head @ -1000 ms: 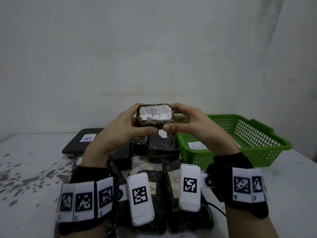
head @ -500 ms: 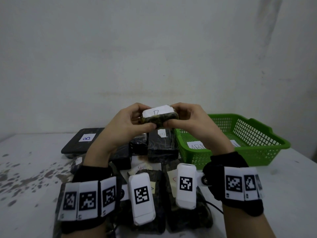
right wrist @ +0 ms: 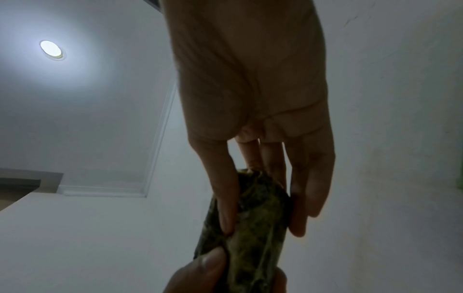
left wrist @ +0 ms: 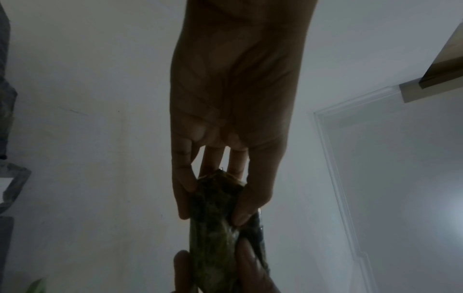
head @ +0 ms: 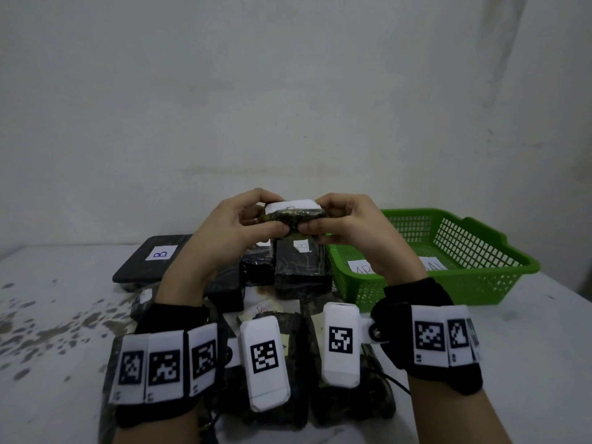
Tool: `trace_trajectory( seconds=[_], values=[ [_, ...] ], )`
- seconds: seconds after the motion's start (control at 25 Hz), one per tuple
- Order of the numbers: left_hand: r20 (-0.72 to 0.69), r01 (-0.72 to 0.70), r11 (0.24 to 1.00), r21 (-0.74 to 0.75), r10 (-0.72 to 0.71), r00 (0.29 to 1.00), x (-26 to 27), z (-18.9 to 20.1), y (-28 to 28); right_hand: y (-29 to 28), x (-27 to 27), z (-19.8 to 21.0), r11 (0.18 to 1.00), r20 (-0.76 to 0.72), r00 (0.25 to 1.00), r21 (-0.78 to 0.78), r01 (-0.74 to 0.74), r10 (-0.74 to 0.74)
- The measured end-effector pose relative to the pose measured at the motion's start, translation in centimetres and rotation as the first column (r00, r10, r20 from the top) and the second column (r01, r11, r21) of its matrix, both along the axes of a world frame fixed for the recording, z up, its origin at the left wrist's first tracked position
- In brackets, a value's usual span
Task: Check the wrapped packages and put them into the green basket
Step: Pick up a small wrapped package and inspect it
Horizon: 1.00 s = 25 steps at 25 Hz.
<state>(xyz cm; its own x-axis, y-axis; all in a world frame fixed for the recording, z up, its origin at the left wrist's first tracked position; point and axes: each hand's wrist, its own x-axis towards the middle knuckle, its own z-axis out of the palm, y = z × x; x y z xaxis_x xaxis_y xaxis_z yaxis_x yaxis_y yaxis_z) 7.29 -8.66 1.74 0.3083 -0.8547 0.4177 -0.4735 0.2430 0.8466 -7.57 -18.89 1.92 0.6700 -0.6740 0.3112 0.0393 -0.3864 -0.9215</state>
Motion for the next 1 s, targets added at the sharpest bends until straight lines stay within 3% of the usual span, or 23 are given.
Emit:
trace_trajectory(
  seconds=[0.4, 0.68, 1.0],
  values=[
    [0.000, -0.037, 0.999, 0.033, 0.037, 0.999, -0.08, -0.22, -0.17, -0.22, 0.02, -0.30, 0.990, -0.042, 0.999, -0.135, -0.031, 0.026],
    [0.050, 0.001, 0.998, 0.055, -0.004, 0.999, -0.04, 0.01, 0.02, -0.46, -0.42, -0.19, 0.992, -0.021, 0.999, -0.121, -0.040, 0.038],
    [-0.055, -0.034, 0.998, 0.060, 0.037, 0.998, 0.39, -0.25, -0.19, -0.42, -0.77, -0.09, 0.994, -0.176, 0.983, -0.092, -0.065, 0.048]
  ],
)
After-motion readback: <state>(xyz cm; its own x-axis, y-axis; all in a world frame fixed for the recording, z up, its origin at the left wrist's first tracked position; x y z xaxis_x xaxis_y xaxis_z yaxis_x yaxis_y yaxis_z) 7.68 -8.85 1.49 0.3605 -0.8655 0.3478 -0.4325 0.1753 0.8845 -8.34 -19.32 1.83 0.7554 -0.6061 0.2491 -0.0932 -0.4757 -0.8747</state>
